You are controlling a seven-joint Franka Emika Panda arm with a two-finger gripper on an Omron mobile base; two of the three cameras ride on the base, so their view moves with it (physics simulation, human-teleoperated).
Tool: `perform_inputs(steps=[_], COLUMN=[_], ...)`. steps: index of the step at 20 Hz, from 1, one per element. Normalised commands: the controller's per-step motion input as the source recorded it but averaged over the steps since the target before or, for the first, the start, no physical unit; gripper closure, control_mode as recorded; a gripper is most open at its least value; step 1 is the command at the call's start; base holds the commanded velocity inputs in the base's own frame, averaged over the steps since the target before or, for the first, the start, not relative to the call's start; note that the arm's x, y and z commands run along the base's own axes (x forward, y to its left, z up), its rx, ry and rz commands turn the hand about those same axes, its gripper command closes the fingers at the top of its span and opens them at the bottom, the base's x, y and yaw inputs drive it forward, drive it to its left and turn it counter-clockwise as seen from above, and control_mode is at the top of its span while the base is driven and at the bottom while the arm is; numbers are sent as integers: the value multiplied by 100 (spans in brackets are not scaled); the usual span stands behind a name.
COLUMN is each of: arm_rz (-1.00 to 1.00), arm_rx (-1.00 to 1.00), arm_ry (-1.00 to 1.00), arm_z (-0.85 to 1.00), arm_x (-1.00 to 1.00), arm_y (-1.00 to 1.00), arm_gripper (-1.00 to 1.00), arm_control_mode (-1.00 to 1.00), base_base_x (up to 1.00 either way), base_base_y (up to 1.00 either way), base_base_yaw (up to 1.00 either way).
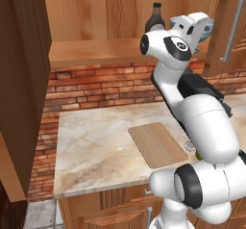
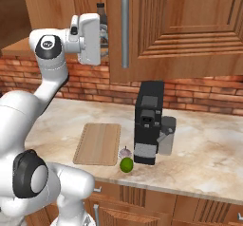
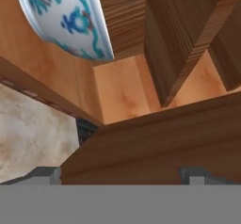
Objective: Open the cabinet. Place the bowl and condiment on the counter. Then place the lime and garlic on the cutting board.
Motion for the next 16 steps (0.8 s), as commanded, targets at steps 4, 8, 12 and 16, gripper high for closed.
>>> perform_inputs(steps=[4,8,12,16], arm_rz=[0,0,-6,-10], arm_rx=[0,0,0,0], arm_ry=[0,0,-4,-5], arm_z=[0,0,0,0], arm_x=[1,-3,-46,-69], arm_y=[-20,-24,-31,-33], arm_gripper=[-100,-100,-100,-100], arm_control_mode=[-100,-100,-100,-100], base_base_x=[0,0,0,0], base_base_y=[0,0,0,0], base_base_yaw=[0,0,0,0])
